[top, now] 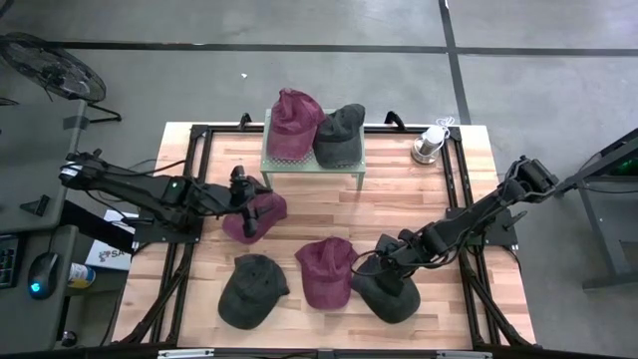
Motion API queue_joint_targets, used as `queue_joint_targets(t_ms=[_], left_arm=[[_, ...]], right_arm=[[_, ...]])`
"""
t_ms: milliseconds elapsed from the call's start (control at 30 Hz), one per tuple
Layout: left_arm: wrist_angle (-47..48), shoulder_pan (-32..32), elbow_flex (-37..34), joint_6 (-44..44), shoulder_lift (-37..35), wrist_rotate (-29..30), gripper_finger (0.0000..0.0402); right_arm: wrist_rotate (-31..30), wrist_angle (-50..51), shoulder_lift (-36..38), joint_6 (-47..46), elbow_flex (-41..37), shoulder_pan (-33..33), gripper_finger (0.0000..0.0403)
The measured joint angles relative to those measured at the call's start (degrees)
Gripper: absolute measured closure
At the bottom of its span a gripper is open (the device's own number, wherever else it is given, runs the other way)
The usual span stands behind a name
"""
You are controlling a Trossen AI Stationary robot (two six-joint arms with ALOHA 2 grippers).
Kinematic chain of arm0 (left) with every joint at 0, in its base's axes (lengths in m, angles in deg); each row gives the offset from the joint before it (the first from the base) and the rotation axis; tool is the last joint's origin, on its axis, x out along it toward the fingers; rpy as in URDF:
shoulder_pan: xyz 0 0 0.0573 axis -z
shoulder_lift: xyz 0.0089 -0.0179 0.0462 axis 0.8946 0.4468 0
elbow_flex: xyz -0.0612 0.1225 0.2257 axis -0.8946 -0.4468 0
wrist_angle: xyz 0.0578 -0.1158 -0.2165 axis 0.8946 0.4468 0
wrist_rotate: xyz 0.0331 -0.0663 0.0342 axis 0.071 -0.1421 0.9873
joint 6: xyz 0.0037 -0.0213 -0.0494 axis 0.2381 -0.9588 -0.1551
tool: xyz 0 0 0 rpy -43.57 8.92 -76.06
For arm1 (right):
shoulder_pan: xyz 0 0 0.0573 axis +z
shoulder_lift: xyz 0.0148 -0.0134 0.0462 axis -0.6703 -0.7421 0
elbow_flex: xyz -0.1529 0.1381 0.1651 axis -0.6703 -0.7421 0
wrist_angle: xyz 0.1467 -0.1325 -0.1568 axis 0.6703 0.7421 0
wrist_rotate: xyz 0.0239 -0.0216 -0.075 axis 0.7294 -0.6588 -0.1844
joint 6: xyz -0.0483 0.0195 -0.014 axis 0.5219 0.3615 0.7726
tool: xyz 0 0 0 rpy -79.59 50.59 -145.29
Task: Pick & Place hat
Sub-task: Stack the right black cap on top of the black cap on the shelf
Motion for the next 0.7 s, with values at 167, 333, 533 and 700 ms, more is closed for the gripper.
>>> queue_joint_targets(t_ms=[167,333,533,700], left_arm=[[0.0,0.0,0.0,0.0,1.1,-0.1,0.0197],[0.0,0.0,0.0,-0.6,1.7,-0.1,0.0197],[0.0,0.0,0.0,-1.3,1.7,0.0,0.0197],[0.0,0.0,0.0,-1.3,1.7,0.0,0.0197]], right_arm=[[0.1,0.2,0.0,0.1,0.0,0.0,0.0175],[1.0,0.2,-2.3,-1.0,0.0,-0.2,0.0145],[3.0,0.3,-7.3,-1.9,0.0,-0.2,0.0143],[3.2,0.2,-9.8,-1.9,0.0,-0.2,0.0143]])
